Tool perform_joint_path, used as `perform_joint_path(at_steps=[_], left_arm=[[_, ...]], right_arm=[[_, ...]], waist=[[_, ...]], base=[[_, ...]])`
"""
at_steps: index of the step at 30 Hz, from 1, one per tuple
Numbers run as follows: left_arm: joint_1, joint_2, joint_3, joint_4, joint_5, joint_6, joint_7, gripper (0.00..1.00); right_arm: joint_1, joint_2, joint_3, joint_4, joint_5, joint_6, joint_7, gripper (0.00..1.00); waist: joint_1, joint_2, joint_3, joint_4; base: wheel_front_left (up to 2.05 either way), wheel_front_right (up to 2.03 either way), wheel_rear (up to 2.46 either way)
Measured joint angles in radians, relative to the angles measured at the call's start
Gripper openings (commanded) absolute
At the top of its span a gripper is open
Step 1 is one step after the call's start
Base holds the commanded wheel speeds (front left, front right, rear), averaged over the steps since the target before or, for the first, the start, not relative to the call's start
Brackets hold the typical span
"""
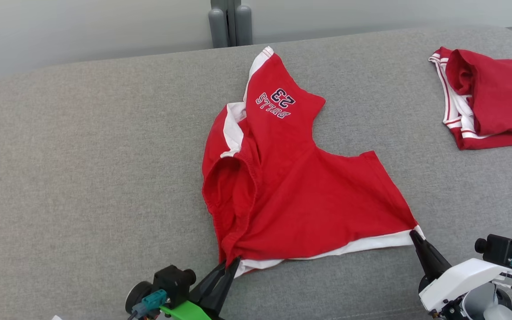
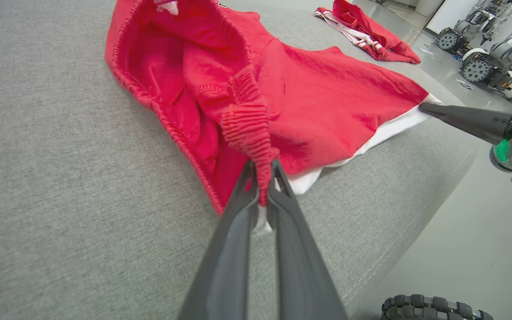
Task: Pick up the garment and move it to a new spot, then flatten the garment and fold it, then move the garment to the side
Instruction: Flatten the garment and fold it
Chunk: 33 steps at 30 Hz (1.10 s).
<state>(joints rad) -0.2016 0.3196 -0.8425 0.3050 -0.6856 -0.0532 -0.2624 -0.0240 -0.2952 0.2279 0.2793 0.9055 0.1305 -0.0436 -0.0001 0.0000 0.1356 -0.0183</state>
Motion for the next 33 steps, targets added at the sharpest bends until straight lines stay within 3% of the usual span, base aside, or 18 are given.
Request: perform_joint_path(at_steps=[9, 15, 22, 29, 33], left_arm=[[0.000, -0.030, -0.016, 0.028, 0.002, -0.035, 0.000, 0.00], [-0.008, -0.056, -0.083, -0.037, -0.076, -0.070, 0.043, 0.00], [-0.076, -0.026, -0.100, -0.143, -0.148, -0.074, 0.054, 0.00], [-0.267, 0.042, -0.023, -0.209, -0.262, -0.074, 0.068, 0.00], [-0.451, 0.077, 0.032, -0.181, -0.355, -0.074, 0.101, 0.00]], right_arm=[[0.019, 0.054, -0.087, -0.051, -0.064, 0.000, 0.047, 0.00], [0.001, 0.077, -0.125, -0.090, -0.083, 0.000, 0.069, 0.00], [-0.056, 0.086, -0.144, -0.112, -0.100, 0.000, 0.099, 0.00], [-0.260, 0.093, -0.145, -0.107, -0.068, 0.000, 0.167, 0.00], [-0.481, 0.112, -0.164, -0.010, -0.052, 0.000, 0.222, 0.00]], waist=[[0.0000, 0.0000, -0.024, 0.011], [0.0000, 0.0000, -0.022, 0.020], [0.0000, 0.0000, -0.020, 0.027], [0.0000, 0.0000, 0.007, 0.024], [0.0000, 0.0000, 0.045, 0.020]], base=[[0.00, 0.00, 0.00], [0.00, 0.00, 0.00], [0.00, 0.00, 0.00], [0.00, 0.00, 0.00], [0.00, 0.00, 0.00]])
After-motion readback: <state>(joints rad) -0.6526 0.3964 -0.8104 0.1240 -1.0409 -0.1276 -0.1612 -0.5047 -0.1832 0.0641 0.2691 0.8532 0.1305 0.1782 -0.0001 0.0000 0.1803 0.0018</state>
